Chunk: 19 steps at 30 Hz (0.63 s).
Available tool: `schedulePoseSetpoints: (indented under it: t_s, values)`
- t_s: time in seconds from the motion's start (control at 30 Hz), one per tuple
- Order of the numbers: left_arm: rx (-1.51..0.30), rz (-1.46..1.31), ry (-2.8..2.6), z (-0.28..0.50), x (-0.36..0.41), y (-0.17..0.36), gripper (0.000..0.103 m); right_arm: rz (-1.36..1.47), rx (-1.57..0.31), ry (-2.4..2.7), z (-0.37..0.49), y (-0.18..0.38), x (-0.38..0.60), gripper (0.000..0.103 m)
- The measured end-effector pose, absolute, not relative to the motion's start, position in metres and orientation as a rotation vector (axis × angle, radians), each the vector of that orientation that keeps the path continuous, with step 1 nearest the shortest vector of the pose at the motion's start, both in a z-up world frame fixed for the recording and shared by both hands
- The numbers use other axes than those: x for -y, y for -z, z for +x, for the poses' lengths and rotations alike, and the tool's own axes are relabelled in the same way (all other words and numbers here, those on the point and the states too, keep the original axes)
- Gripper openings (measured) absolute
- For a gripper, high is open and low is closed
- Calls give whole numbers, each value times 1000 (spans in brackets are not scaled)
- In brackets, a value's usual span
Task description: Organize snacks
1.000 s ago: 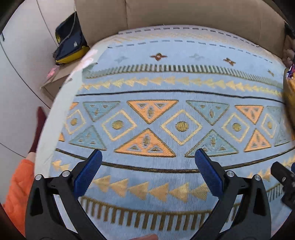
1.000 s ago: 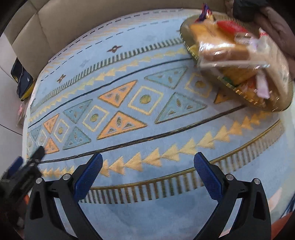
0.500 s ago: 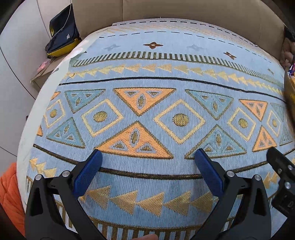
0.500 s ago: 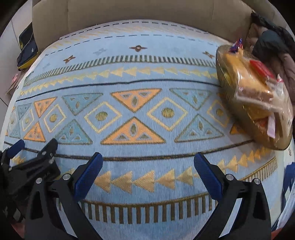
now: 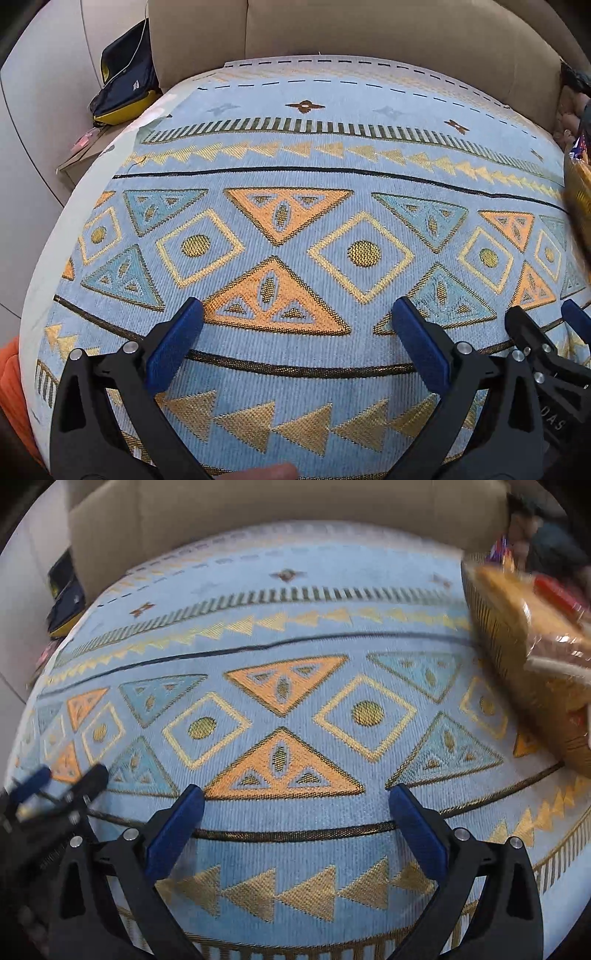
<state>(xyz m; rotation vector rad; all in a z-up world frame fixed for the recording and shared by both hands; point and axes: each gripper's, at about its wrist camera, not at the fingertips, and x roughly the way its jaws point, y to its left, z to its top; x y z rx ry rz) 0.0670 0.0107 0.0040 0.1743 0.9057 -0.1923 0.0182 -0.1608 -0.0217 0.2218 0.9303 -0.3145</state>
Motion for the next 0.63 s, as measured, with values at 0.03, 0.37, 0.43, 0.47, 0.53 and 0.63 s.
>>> schedulePoseSetpoints:
  t_s: [0.03, 0.37, 0.43, 0.47, 0.53, 0.63]
  values:
    - [-903, 174, 192, 67, -11, -4, 100, 233, -875, 342, 10, 24, 157, 98]
    - [-893, 163, 199, 64, -12, -3, 100, 236, -872, 352, 13, 25, 160, 98]
    - [-894, 164, 197, 64, -12, -3, 100, 235, -871, 353, 12, 25, 157, 98]
    - [-888, 173, 192, 63, -11, -3, 100, 234, -871, 354, 10, 25, 157, 98]
    - [-880, 178, 190, 62, -10, -3, 100, 236, -871, 352, 11, 24, 158, 98]
    - [-873, 180, 189, 62, -10, -2, 100, 235, -871, 353, 12, 24, 158, 98]
